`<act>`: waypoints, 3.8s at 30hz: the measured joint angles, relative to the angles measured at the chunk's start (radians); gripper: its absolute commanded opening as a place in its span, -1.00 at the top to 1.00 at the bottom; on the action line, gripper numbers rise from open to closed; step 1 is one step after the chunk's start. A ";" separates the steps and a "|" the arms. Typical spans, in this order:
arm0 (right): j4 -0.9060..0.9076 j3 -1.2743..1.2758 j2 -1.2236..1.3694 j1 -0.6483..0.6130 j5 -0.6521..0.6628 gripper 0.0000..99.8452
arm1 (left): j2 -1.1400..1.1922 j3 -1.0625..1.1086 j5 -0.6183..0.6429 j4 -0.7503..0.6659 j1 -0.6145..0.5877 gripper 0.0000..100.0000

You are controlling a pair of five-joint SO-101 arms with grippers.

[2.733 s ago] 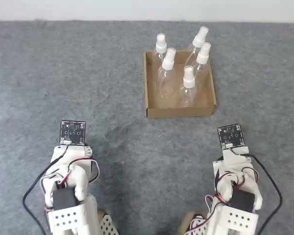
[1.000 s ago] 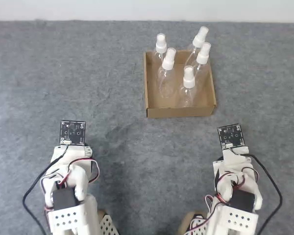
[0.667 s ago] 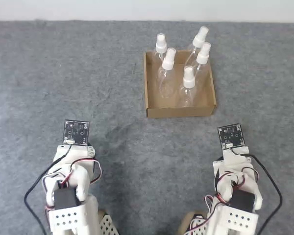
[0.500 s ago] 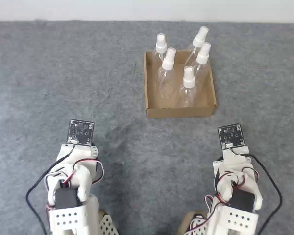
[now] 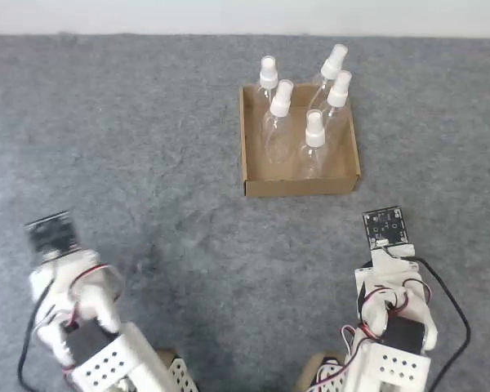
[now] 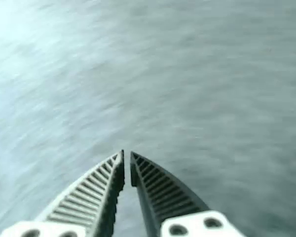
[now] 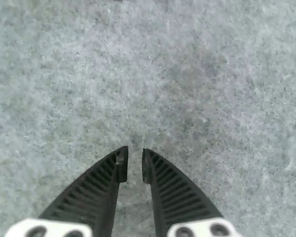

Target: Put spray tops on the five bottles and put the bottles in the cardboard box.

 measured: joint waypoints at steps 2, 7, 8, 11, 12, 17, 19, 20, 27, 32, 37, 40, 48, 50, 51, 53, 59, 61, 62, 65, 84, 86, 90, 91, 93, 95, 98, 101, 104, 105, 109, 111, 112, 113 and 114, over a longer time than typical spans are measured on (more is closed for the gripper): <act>0.000 0.000 0.000 0.000 0.000 0.99 | 0.000 0.000 0.000 0.000 -0.132 0.98; 0.000 0.000 0.000 0.000 0.000 0.99 | 0.000 0.000 0.002 0.000 -0.318 0.98; 0.000 0.000 0.000 0.000 0.000 0.99 | 0.000 0.000 0.000 0.000 -0.330 0.98; 0.000 0.000 0.000 0.000 0.000 0.99 | 0.000 0.000 0.000 0.049 -0.351 0.98; 0.000 0.000 0.000 0.000 0.000 0.99 | 0.000 0.000 0.000 0.083 -0.364 0.98; 0.000 0.000 0.000 0.000 0.000 0.99 | -0.002 0.000 0.000 0.144 -0.505 0.98; 0.000 0.000 0.000 0.000 0.000 0.99 | -0.002 0.000 0.000 0.100 -0.574 0.98; 0.000 0.000 0.000 0.000 0.000 0.99 | -0.002 0.000 0.000 0.081 -0.606 0.98; 0.000 0.000 0.000 0.000 0.000 0.99 | 0.000 0.000 0.064 -0.362 -0.609 0.98; 0.000 0.000 0.000 0.000 0.000 0.99 | 0.000 0.000 0.158 -0.795 -0.588 0.92; 0.000 0.000 0.000 0.000 0.000 0.99 | 0.000 0.000 0.272 -0.968 -0.588 0.69; 0.000 0.000 0.000 0.000 0.000 0.99 | 0.000 0.000 0.345 -0.980 -0.560 0.64; 0.000 0.000 0.000 0.000 0.000 0.99 | 0.000 0.000 0.436 -1.042 -0.356 0.63; 0.000 0.000 0.000 0.000 0.000 0.99 | 0.000 0.000 0.439 -1.082 -0.307 0.64; 0.000 0.000 0.000 0.000 0.000 0.99 | 0.000 0.000 0.439 -1.102 -0.285 0.65; 0.000 0.000 0.000 0.000 0.000 0.99 | 0.000 0.000 0.439 -1.135 -0.238 0.73; 0.000 0.000 0.000 0.000 0.000 0.99 | 0.000 0.000 0.442 -1.154 -0.176 0.98; 0.000 0.000 0.000 0.000 0.000 0.99 | 0.000 0.000 0.442 -1.154 -0.178 0.98; 0.000 0.000 0.000 0.000 0.000 0.99 | 0.000 0.000 0.442 -1.154 -0.173 0.98; 0.000 0.000 0.000 0.000 0.000 0.99 | 0.000 0.000 0.442 -1.154 -0.161 0.98; 0.000 0.000 0.000 0.000 0.000 0.99 | 0.000 0.000 0.442 -1.000 0.249 0.98; 0.000 0.000 0.000 0.000 0.000 0.99 | 0.000 0.000 0.442 -0.954 0.302 0.98; 0.000 0.000 0.000 0.000 0.000 0.99 | 0.000 0.000 0.430 -0.790 0.437 0.98; 0.000 0.000 0.000 0.000 0.000 0.99 | 0.000 0.000 0.404 -0.740 0.476 0.98; 0.000 0.000 0.000 0.000 0.000 0.99 | 0.000 0.000 0.336 -0.635 0.555 0.98; 0.000 0.000 0.000 0.000 0.000 0.99 | 0.000 0.000 0.264 -0.545 0.629 0.98; 0.000 0.000 0.000 0.000 0.000 0.99 | 0.000 0.000 0.173 -0.413 0.723 0.98; 0.000 0.000 0.000 0.000 0.000 0.99 | 0.000 0.000 0.118 -0.281 0.758 0.98; 0.000 0.000 0.000 0.000 0.000 0.99 | 0.000 0.000 0.092 -0.176 0.764 0.98; 0.000 0.000 0.000 0.000 0.000 0.99 | 0.000 0.000 0.087 -0.143 0.767 0.98; 0.000 0.000 0.000 0.000 0.000 0.99 | 0.000 0.000 0.077 -0.005 0.766 0.98; 0.000 0.000 0.000 0.000 0.000 0.99 | 0.000 0.000 0.077 0.071 0.766 0.98; 0.000 0.000 0.000 0.000 0.000 0.99 | 0.000 0.000 0.077 0.106 0.766 0.98; 0.000 0.000 0.000 0.000 0.000 0.99 | 0.000 0.000 0.077 0.132 0.766 0.98; 0.000 0.000 0.000 0.000 0.000 0.99 | 0.000 0.000 0.077 0.147 0.766 0.98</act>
